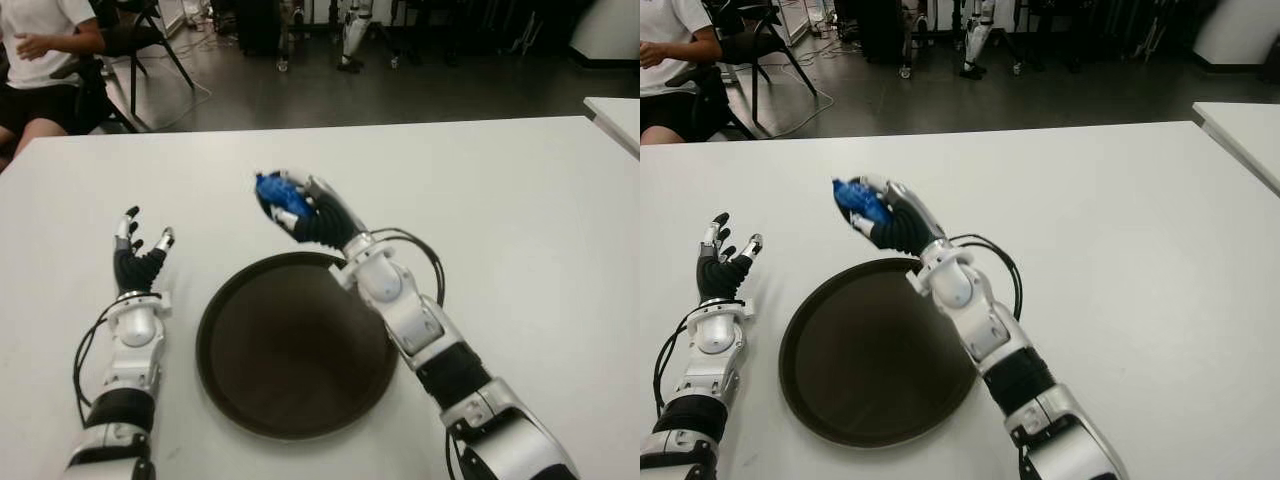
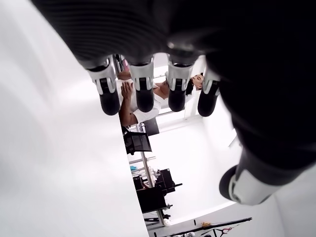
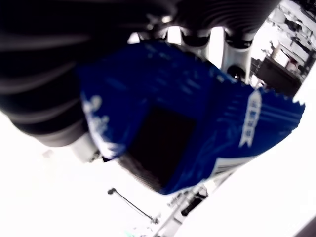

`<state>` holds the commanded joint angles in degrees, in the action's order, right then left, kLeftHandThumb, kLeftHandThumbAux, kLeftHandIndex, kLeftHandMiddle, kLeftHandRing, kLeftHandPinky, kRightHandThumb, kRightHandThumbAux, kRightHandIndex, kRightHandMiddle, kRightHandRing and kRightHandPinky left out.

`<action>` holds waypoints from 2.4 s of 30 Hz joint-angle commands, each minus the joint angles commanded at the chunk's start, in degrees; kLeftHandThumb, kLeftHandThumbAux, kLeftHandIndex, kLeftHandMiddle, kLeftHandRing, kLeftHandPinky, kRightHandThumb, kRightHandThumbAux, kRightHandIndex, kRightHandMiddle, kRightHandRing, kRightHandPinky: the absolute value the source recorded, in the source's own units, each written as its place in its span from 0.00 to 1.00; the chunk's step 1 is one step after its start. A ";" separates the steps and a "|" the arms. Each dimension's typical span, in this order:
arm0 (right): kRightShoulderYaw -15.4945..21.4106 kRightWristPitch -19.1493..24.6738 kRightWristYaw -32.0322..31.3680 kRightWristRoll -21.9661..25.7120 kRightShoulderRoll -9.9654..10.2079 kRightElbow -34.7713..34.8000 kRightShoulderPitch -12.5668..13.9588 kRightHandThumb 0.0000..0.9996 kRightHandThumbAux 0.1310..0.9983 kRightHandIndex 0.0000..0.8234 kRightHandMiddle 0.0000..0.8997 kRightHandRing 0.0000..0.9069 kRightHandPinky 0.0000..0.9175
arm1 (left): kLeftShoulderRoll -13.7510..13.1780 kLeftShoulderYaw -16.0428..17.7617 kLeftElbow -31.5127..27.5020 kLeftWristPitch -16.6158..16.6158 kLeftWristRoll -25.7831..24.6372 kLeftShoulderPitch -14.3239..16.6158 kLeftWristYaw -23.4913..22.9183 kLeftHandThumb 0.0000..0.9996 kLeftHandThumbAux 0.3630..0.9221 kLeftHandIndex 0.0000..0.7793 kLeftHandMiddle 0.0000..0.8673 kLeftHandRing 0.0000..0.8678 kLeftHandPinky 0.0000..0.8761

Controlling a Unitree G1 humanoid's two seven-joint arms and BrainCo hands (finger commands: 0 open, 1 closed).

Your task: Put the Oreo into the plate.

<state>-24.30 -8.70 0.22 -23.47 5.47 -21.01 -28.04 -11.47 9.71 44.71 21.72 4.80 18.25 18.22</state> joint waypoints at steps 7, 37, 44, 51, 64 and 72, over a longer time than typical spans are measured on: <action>-3.23 -2.06 -0.10 -1.73 0.55 -1.24 1.90 0.71 0.68 0.53 0.91 0.90 0.88 | 0.09 0.26 0.58 1.87 -0.29 -0.17 -0.33 0.00 0.57 0.03 0.02 0.00 0.00; -7.32 -3.06 -9.71 -6.08 -7.07 3.11 4.07 0.70 0.68 0.53 0.89 0.88 0.85 | 0.34 0.88 2.61 3.65 -1.05 0.64 0.53 0.01 0.57 0.04 0.04 0.01 0.01; -8.01 -4.32 -10.71 -6.96 -9.12 4.57 4.04 0.70 0.68 0.53 0.89 0.88 0.85 | 0.26 0.72 2.60 3.76 -1.06 0.65 0.21 0.01 0.56 0.03 0.03 0.00 0.01; -7.83 -5.78 -10.12 -7.80 -10.18 5.29 4.40 0.70 0.68 0.53 0.89 0.88 0.86 | -0.22 0.57 3.10 2.63 -0.64 1.08 0.46 0.00 0.57 0.03 0.03 0.00 0.01; -7.44 -6.02 -8.09 -11.15 -11.94 6.97 3.95 0.70 0.68 0.53 0.89 0.88 0.86 | 0.04 0.57 1.77 1.63 -1.50 0.72 -0.72 0.02 0.58 0.02 0.02 0.00 0.01; -7.17 -6.83 -7.73 -11.02 -12.29 6.53 3.52 0.70 0.68 0.53 0.88 0.88 0.86 | -0.40 0.17 2.13 1.61 -0.80 0.76 -0.58 0.00 0.56 0.04 0.03 0.00 0.00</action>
<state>-31.47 -15.54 -7.51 -34.50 -6.82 -14.47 -24.52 -11.87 9.88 46.84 23.33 4.00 19.00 17.63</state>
